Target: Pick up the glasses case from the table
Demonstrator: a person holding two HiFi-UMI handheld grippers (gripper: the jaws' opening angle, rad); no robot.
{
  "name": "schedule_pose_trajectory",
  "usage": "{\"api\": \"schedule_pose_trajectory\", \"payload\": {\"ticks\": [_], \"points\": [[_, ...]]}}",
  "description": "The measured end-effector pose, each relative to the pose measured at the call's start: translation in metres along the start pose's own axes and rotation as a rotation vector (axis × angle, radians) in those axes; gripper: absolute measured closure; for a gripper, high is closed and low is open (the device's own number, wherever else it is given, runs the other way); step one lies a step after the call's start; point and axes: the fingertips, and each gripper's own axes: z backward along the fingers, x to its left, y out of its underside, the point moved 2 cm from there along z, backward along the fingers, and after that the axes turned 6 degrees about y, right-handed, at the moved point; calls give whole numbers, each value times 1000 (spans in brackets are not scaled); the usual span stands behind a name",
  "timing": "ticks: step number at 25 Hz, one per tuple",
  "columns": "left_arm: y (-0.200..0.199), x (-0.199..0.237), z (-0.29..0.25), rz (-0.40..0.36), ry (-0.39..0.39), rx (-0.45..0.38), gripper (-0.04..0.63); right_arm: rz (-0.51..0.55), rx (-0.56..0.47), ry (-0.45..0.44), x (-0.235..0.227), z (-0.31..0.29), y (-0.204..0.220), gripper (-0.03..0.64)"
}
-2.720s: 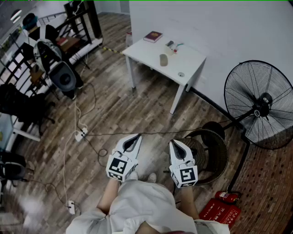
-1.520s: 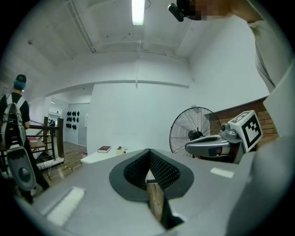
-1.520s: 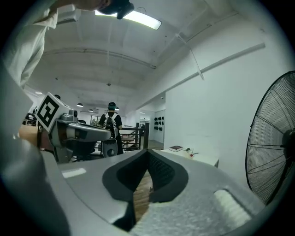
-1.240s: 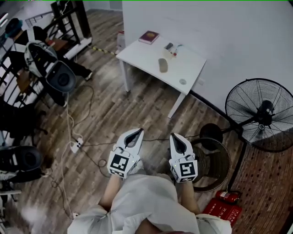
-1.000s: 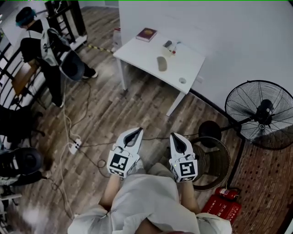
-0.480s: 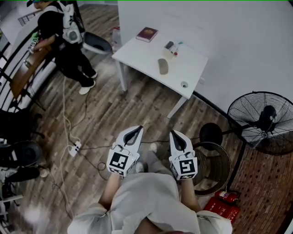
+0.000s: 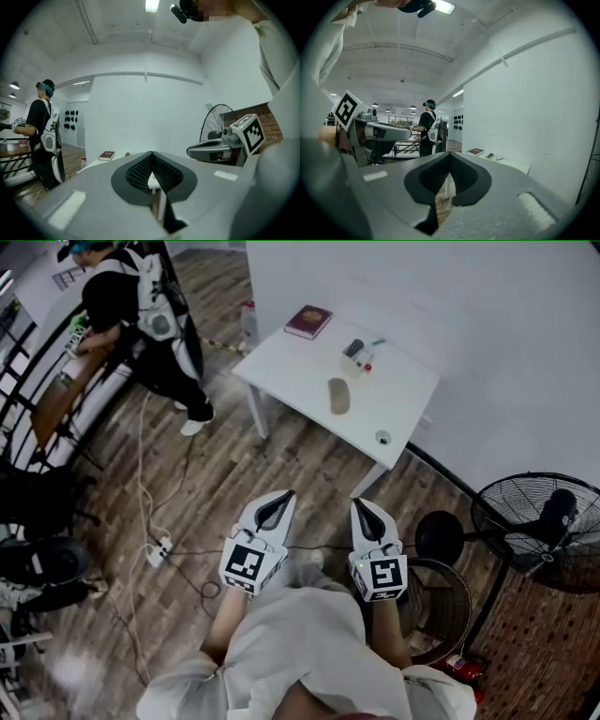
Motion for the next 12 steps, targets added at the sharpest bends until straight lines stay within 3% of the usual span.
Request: {"api": "schedule_pose_trajectory", "payload": {"ticks": [8,12], "points": [[-6,10,-53,-37,-39,-16,577,-16,-19,-47,-52,-37,-10,614],[-4,14,-72,-27,-63,14,577,-30,-14,-64,-70,-54,-9,614]]}}
